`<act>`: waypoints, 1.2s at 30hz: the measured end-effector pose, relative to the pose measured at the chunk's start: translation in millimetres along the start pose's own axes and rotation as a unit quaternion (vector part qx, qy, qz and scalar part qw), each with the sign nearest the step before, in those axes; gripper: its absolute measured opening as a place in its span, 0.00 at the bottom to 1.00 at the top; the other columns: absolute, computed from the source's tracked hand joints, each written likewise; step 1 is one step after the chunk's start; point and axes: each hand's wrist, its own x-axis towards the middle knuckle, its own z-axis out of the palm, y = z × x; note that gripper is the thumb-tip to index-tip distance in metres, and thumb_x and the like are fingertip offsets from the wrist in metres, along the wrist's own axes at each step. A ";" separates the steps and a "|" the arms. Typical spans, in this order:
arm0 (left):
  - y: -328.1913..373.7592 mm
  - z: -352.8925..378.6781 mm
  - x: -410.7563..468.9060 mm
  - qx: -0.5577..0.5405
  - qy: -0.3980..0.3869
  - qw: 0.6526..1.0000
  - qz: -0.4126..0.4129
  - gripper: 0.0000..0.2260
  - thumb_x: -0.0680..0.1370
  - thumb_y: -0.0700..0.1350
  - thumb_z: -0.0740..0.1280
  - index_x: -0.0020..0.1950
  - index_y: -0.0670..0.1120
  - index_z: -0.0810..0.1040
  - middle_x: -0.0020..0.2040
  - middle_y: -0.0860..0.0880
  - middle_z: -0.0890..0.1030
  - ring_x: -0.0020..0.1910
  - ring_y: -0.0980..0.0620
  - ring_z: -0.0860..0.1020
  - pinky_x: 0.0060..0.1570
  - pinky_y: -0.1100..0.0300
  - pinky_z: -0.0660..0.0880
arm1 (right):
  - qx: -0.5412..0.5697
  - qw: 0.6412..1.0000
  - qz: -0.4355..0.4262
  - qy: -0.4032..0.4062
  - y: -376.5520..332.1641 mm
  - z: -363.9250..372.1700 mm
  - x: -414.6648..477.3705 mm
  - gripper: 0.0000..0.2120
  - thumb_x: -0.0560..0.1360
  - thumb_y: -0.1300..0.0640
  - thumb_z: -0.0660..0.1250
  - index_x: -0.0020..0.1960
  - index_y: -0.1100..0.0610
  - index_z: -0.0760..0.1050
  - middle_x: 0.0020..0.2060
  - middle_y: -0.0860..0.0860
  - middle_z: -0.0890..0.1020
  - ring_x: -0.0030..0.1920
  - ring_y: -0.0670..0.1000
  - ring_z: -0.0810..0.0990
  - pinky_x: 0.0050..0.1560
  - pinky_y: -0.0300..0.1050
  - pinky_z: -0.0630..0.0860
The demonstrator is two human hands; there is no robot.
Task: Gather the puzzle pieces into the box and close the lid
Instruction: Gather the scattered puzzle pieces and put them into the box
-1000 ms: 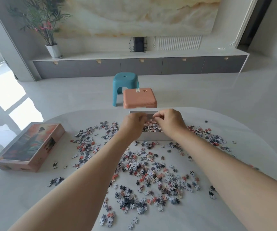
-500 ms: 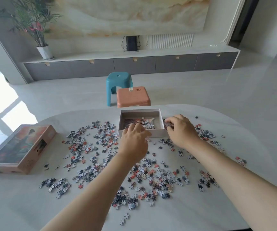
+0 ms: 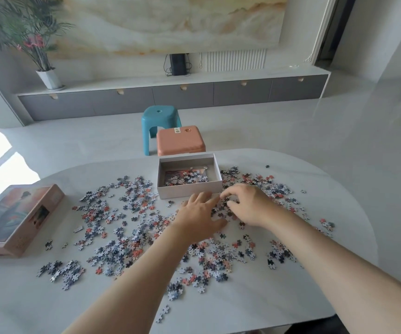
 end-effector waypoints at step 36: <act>-21.1 -24.1 -19.8 -0.227 0.079 0.961 -0.134 0.03 0.74 0.43 0.71 0.46 0.51 0.83 0.40 0.57 0.80 0.37 0.59 0.77 0.31 0.73 0.70 | 0.066 0.996 0.048 -0.030 -36.9 21.4 12.7 0.07 0.72 0.59 0.74 0.49 0.51 0.83 0.45 0.46 0.82 0.45 0.47 0.80 0.44 0.39 0.78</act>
